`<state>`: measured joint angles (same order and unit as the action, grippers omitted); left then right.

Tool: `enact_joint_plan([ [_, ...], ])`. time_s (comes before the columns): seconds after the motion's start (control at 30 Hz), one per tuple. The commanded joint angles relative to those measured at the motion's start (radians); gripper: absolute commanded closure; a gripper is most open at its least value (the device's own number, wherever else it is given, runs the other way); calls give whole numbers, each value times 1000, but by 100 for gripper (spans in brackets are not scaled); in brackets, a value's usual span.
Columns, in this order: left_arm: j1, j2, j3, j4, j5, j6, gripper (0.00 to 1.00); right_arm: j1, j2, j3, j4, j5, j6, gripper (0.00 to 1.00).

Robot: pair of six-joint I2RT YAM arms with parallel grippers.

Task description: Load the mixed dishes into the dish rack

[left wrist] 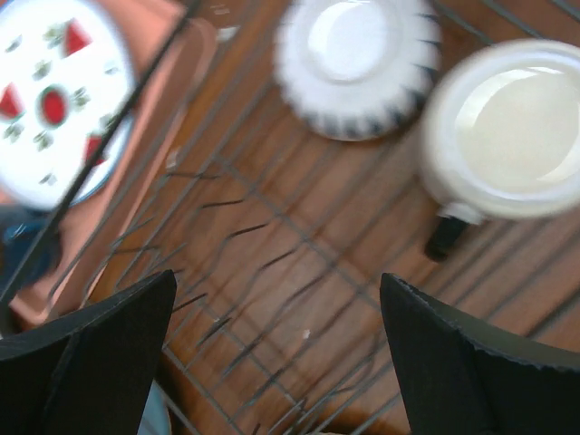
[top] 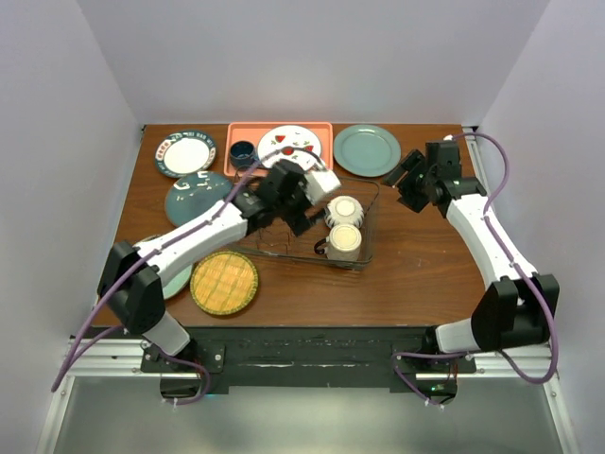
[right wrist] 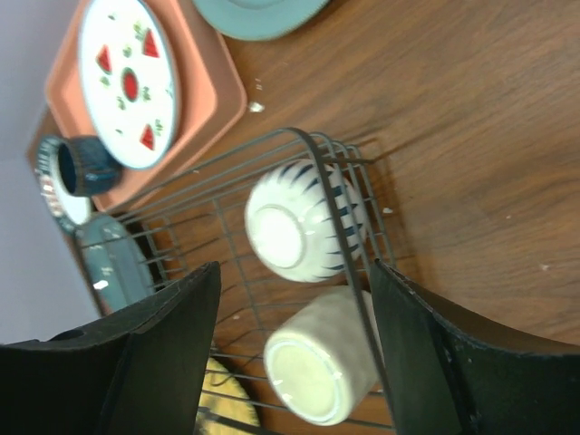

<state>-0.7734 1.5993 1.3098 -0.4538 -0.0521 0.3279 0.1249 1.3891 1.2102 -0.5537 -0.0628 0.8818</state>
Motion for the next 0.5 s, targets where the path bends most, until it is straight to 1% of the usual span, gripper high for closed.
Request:
enact_joint_plan([
  [0.0,175,-79,20,69,-110,-256,0,25,46,52,-32,-6,-133,32],
  [0.03,228,-90,17,76,-124,-297,0,36,56,58,-32,-3,-168,32],
  [0.07,252,-114,3,78,-136,-320,0,48,65,77,-43,10,-184,33],
  [0.1,276,-128,-7,79,-135,-398,0,70,82,86,-58,30,-190,32],
  [0.13,328,-150,-15,83,-137,-427,0,79,90,89,-74,56,-201,32],
  [0.17,354,-159,-32,83,-134,-456,0,85,94,86,-80,61,-202,32],
  [0.2,382,-167,-41,81,-120,-513,0,96,96,78,-80,61,-202,33],
  [0.23,442,-180,-46,69,-115,-544,0,102,103,71,-71,61,-216,33],
  [0.27,471,-183,-56,63,-105,-599,0,107,105,52,-68,61,-219,33],
  [0.3,503,-187,-63,58,-74,-624,0,116,110,46,-66,61,-227,33],
  [0.33,561,-193,-75,46,-59,-650,0,119,123,37,-71,61,-243,33],
  [0.37,591,-194,-79,40,-45,-699,0,125,128,34,-75,61,-253,34],
  [0.47,693,-205,-107,29,1,-778,0,133,143,25,-98,61,-291,37],
])
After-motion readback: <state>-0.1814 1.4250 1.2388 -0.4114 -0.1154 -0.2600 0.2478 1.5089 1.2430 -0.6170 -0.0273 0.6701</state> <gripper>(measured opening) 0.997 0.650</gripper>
